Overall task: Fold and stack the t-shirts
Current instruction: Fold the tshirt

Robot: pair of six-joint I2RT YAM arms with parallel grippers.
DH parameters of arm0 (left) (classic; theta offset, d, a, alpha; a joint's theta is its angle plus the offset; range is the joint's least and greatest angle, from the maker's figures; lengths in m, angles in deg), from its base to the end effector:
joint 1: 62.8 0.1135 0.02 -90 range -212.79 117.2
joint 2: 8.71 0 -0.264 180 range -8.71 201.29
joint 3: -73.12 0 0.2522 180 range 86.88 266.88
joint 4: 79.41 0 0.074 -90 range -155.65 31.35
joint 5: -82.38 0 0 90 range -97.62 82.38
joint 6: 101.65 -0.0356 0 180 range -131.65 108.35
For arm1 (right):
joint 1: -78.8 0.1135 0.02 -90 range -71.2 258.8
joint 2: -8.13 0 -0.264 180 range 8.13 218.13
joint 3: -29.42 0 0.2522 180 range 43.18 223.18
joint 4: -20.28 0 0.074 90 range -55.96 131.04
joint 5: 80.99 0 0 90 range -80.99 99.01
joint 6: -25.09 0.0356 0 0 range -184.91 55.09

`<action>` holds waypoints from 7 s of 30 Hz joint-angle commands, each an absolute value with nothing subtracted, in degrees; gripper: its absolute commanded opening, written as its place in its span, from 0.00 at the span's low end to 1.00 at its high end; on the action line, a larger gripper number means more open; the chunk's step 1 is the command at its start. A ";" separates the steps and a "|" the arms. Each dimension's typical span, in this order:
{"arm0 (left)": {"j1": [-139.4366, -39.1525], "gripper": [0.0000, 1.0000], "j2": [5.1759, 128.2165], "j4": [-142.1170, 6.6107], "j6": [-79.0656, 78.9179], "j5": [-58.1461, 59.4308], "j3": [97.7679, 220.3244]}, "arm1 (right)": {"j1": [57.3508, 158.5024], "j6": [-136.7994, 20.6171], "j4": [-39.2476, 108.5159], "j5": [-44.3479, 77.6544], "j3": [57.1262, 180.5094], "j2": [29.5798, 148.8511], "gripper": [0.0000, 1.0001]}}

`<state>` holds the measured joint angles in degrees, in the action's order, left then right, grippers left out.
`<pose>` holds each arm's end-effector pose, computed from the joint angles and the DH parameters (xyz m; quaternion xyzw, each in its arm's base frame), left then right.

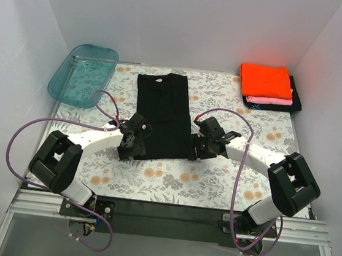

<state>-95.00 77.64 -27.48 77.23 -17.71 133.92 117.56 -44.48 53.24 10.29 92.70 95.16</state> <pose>0.2186 -0.1303 0.1617 -0.4785 0.8670 -0.0516 0.1295 0.2313 0.1868 0.1840 -0.1558 0.9453 0.1508 0.2438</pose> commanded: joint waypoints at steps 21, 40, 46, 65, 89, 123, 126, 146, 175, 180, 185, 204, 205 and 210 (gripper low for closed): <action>-96.98 0.00 79.71 -26.63 76.32 -13.86 131.26 | 120.63 -39.68 58.47 2.77 103.04 103.93 0.59; -96.98 0.00 77.07 -25.22 76.32 -12.37 131.17 | 124.06 -37.48 64.71 5.14 98.64 114.13 0.36; -96.98 0.00 76.55 -24.00 76.15 -12.19 132.22 | 124.06 -39.24 66.47 5.59 98.82 115.36 0.01; -103.22 0.00 48.76 1.32 82.83 8.75 133.62 | 126.18 -48.63 99.94 12.81 98.86 87.14 0.01; -84.60 0.00 66.34 -15.46 70.70 0.03 154.64 | 114.93 -59.54 102.42 9.45 153.99 115.34 0.01; -78.09 0.00 84.63 -47.10 67.18 -8.85 148.14 | 109.12 -64.20 63.40 7.96 147.61 128.46 0.01; -78.00 0.00 84.98 -49.91 67.45 -9.46 146.29 | 108.95 -64.64 59.80 7.96 145.24 128.81 0.01; -78.09 0.00 91.05 -55.72 70.34 -5.16 140.76 | 107.98 -61.13 48.98 14.89 131.35 129.51 0.01; -91.36 0.00 54.57 -31.98 80.54 -6.82 128.36 | 110.44 -56.03 69.37 24.04 115.51 98.92 0.01; -91.18 0.00 54.57 -34.27 82.83 -10.34 127.57 | 110.44 -55.94 68.93 24.57 118.06 101.82 0.01; -90.22 0.00 54.83 -40.33 84.58 -12.97 124.76 | 110.44 -56.11 66.83 23.52 119.47 105.51 0.01; -86.88 0.00 61.60 -53.25 81.16 -15.97 119.22 | 110.35 -54.36 57.95 19.48 122.54 116.77 0.08; -86.79 0.00 61.86 -53.52 80.72 -15.88 119.48 | 110.35 -54.45 57.95 19.21 122.81 116.85 0.08; -86.79 0.07 62.04 -53.70 78.44 -16.49 121.94 | 110.35 -53.48 58.03 17.98 124.57 116.95 0.23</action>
